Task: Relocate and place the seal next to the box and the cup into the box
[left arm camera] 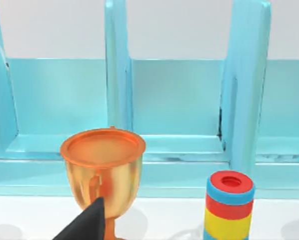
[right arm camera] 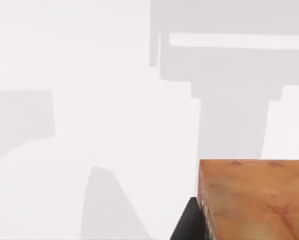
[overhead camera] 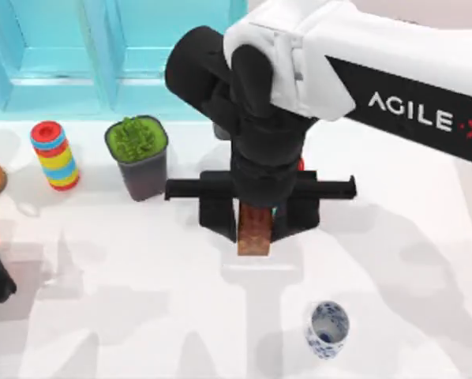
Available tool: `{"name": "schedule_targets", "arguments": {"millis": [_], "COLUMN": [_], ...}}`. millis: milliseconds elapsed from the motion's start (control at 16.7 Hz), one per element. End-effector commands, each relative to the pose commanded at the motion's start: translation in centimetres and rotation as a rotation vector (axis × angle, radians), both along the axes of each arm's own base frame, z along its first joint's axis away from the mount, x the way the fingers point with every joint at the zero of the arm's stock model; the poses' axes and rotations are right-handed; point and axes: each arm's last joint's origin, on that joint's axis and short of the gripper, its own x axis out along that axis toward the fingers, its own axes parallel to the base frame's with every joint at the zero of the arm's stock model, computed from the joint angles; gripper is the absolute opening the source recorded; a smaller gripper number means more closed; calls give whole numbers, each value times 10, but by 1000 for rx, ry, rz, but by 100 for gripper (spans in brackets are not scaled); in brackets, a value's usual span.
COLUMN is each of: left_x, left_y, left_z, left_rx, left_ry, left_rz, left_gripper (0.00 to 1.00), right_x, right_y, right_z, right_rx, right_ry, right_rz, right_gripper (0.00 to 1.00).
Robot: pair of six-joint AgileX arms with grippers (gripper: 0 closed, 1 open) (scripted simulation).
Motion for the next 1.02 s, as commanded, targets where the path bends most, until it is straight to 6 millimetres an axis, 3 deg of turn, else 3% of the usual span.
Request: {"name": "schedule_targets", "arguments": {"millis": [120,300,480,600,780,1020], "left_x": [0,0,0,0,0,0], "left_y": [0,0,0,0,0,0], "left_z": [0,0,0,0,0,0], "left_rx": [0,0,0,0,0,0], "left_ry": [0,0,0,0,0,0], "left_rz": [0,0,0,0,0,0], "left_gripper": [100,100,100,100,100,100], "right_x": [28,65,84,87,86,87], "right_y": [-39,-113,-188,-223,-246,-245], "right_z": [3,5,10,13,16,15], "right_rx": [-8,-24,-31,-30,-28,-30], "right_ry": [1,9,12,7,1,3], "right_rz": [-1,0,0,-1,-1,0], "right_gripper": [0,0,0,0,0,0]}}
